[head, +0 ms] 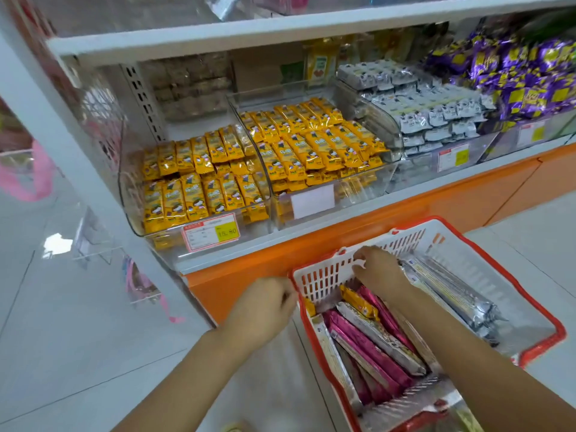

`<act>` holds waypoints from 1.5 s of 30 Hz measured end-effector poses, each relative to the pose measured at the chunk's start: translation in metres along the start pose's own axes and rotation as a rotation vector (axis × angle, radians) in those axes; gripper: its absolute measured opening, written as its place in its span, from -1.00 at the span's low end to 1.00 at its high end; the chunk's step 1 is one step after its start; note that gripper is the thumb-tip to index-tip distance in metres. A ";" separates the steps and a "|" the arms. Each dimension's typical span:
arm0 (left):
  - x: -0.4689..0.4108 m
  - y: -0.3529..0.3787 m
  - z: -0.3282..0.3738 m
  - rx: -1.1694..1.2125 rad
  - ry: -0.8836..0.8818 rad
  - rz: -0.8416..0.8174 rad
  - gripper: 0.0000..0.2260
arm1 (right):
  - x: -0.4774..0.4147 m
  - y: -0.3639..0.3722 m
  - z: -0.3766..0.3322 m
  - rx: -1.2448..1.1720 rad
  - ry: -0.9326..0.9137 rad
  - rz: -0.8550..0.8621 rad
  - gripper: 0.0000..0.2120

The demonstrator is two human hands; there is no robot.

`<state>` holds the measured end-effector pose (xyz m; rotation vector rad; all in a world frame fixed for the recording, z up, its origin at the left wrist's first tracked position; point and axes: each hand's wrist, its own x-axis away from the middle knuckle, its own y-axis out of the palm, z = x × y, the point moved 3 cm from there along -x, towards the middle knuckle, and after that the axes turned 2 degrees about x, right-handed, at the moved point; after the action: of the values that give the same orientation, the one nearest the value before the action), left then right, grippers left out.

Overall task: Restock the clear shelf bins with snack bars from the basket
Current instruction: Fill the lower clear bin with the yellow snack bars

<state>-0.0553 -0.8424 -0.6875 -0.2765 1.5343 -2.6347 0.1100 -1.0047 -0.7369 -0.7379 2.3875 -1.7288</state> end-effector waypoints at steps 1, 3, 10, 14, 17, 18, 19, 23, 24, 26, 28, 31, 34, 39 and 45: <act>-0.003 0.014 0.001 0.034 -0.006 -0.081 -0.84 | -0.008 0.009 0.010 0.007 0.032 -0.040 -0.75; -0.009 0.036 0.003 0.034 -0.002 -0.201 -0.79 | -0.018 0.026 0.022 0.060 0.080 -0.117 -0.73; -0.034 0.078 -0.005 -0.042 -0.116 -0.336 -0.72 | -0.056 0.079 0.041 0.438 0.228 -0.227 -0.43; -0.049 0.086 -0.009 -0.093 -0.139 -0.396 -0.77 | -0.071 0.091 0.052 0.488 0.347 -0.234 -0.34; -0.060 0.093 -0.012 -0.095 -0.203 -0.457 -0.77 | -0.079 0.093 0.061 0.582 0.342 -0.255 -0.40; -0.063 0.094 -0.013 -0.074 -0.230 -0.468 -0.77 | -0.083 0.093 0.063 0.625 0.323 -0.262 -0.45; -0.065 0.095 -0.015 -0.056 -0.243 -0.470 -0.78 | -0.086 0.093 0.064 0.664 0.314 -0.268 -0.48; -0.068 0.097 -0.018 -0.056 -0.231 -0.498 -0.76 | -0.095 0.096 0.062 0.776 0.288 -0.303 -0.54; -0.068 0.098 -0.017 -0.061 -0.231 -0.501 -0.74 | -0.096 0.097 0.060 0.797 0.275 -0.310 -0.55; -0.067 0.098 -0.017 -0.054 -0.232 -0.500 -0.71 | -0.097 0.096 0.057 0.825 0.244 -0.311 -0.58; -0.067 0.097 -0.017 -0.057 -0.227 -0.509 -0.70 | -0.092 0.094 0.057 0.862 0.225 -0.312 -0.62; -0.068 0.096 -0.016 -0.086 -0.213 -0.508 -0.70 | -0.081 0.094 0.059 0.992 0.194 -0.351 -0.60; -0.067 0.096 -0.016 -0.102 -0.210 -0.505 -0.74 | -0.070 0.091 0.056 1.097 0.153 -0.345 -0.54; -0.063 0.098 -0.017 -0.122 -0.197 -0.505 -0.73 | -0.051 0.070 0.042 1.039 0.030 -0.282 -0.67; -0.056 0.091 -0.009 -0.114 -0.219 -0.520 -0.77 | -0.036 0.020 0.031 0.723 0.001 -0.170 -0.76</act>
<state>-0.0039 -0.8703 -0.7772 -1.0655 1.7227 -2.7412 0.1465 -1.0114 -0.7730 -0.8124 1.5215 -2.4171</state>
